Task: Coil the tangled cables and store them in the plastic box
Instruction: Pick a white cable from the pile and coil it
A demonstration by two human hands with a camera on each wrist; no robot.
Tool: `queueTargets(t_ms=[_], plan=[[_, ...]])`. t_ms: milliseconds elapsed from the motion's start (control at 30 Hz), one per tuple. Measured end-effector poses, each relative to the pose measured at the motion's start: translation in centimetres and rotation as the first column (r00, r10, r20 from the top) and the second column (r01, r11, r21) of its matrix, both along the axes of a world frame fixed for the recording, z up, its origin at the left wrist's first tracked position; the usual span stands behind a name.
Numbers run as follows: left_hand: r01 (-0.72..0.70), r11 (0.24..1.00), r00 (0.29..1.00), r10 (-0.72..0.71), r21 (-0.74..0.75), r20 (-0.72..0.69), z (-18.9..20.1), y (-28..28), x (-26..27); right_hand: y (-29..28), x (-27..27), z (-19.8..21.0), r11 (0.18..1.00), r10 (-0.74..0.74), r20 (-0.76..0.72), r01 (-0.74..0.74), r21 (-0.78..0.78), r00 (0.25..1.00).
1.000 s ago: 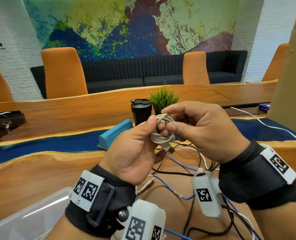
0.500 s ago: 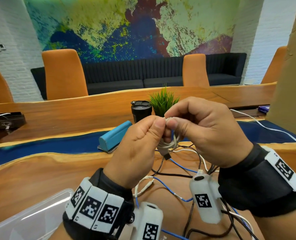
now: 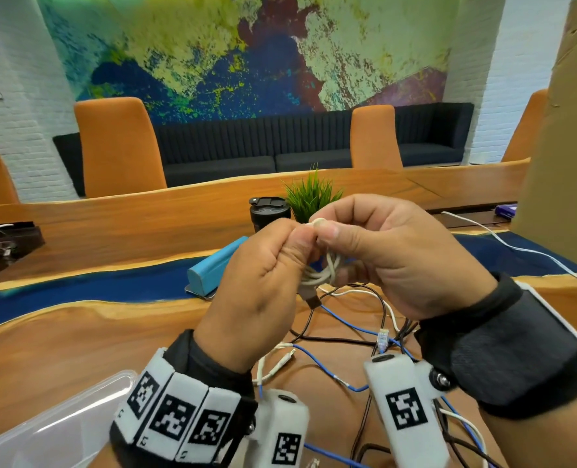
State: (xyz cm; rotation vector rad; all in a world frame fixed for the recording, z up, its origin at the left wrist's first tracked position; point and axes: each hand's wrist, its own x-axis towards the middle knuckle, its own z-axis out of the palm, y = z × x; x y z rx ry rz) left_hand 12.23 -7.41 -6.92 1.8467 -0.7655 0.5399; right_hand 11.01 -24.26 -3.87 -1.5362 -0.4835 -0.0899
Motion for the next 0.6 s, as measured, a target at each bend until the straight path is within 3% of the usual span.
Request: queueTargets(t_ms=[67,233,367,467,600], plan=[[0.0,0.999,0.998,-0.002,-0.038,-0.055,0.1,0.1,0.1,0.0,0.1,-0.1,0.997,-0.04,0.021,0.042,-0.072,0.999],[0.03,0.998,0.988,-0.021,0.057,-0.15,0.2,1.1,0.8,-0.1,0.8,-0.8,0.972,-0.16,0.036,0.164,-0.166,0.986],[-0.119,0.993,0.981,0.118,0.0,-0.154,0.8,3.3,2.1,-2.8,1.4,-0.1,0.938,-0.298,-0.033,0.286,-0.195,0.954],[-0.164,0.984,0.973,0.149,-0.07,-0.177,1.2,5.0,3.1,-7.2,1.6,1.3,0.869,-0.429,-0.049,0.398,-0.294,0.902],[-0.209,0.978,0.942,0.205,0.015,-0.266,1.4,5.9,5.4,-13.8,0.8,1.3,0.746,-0.552,-0.1,0.436,-0.504,0.828]])
